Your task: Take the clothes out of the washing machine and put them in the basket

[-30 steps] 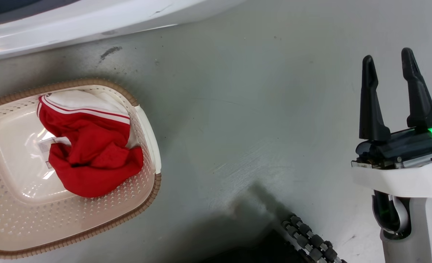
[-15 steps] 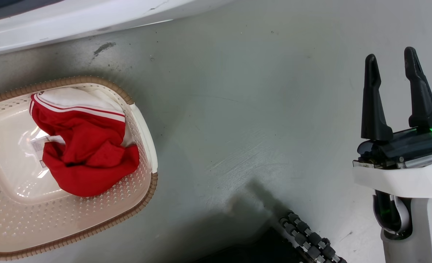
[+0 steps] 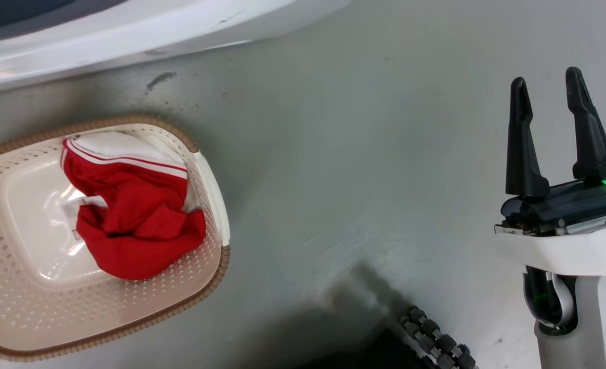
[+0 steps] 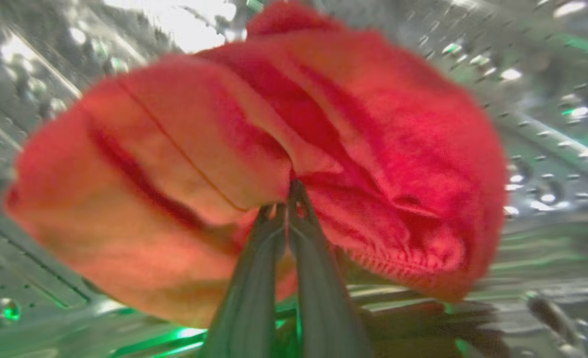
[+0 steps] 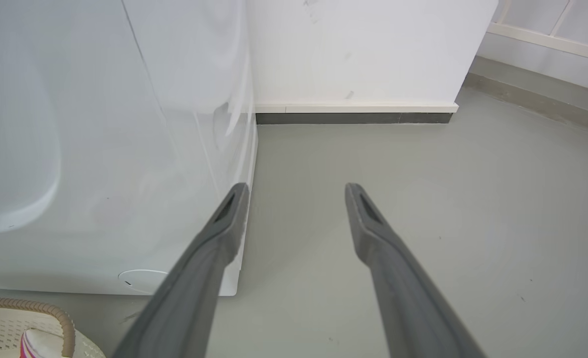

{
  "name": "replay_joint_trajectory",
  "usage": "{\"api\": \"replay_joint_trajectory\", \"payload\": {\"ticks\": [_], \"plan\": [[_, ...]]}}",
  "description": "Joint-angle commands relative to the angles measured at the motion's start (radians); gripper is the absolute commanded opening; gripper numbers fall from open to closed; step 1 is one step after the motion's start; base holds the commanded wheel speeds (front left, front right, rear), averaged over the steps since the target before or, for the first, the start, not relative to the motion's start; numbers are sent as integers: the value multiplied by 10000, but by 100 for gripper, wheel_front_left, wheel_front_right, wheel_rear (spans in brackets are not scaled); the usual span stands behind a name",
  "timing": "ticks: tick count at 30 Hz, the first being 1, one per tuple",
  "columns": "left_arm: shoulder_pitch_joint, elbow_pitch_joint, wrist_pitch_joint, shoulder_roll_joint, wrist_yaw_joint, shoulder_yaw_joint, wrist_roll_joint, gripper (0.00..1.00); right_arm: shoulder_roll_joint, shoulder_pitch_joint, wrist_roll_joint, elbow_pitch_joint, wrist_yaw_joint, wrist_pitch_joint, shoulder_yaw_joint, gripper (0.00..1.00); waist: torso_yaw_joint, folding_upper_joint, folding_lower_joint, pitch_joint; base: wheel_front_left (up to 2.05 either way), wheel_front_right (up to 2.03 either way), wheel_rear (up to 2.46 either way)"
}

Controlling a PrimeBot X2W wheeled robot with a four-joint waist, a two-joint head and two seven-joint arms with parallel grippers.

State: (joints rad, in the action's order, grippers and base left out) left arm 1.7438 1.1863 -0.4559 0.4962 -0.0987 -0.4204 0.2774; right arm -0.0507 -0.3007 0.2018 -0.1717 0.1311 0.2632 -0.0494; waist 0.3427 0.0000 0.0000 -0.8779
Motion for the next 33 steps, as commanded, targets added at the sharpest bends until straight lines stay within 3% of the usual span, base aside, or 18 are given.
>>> {"api": "replay_joint_trajectory", "payload": {"ticks": [1,21,33], "plan": [[-279,-35,281,-64,-50,-40,69,0,7,-55,-69,16,-7,24,10,100,-114,0,0,230,0,0,0],[-4089,-301,4872,-1126,-299,-1201,721,0,4,820,-985,360,-7,24,92,100,-1382,0,0,2926,0,0,0],[-6449,-997,6839,-1563,-303,-1665,1420,0,5,1579,-1387,524,-7,24,144,100,-2033,0,0,4535,0,0,0]]}}
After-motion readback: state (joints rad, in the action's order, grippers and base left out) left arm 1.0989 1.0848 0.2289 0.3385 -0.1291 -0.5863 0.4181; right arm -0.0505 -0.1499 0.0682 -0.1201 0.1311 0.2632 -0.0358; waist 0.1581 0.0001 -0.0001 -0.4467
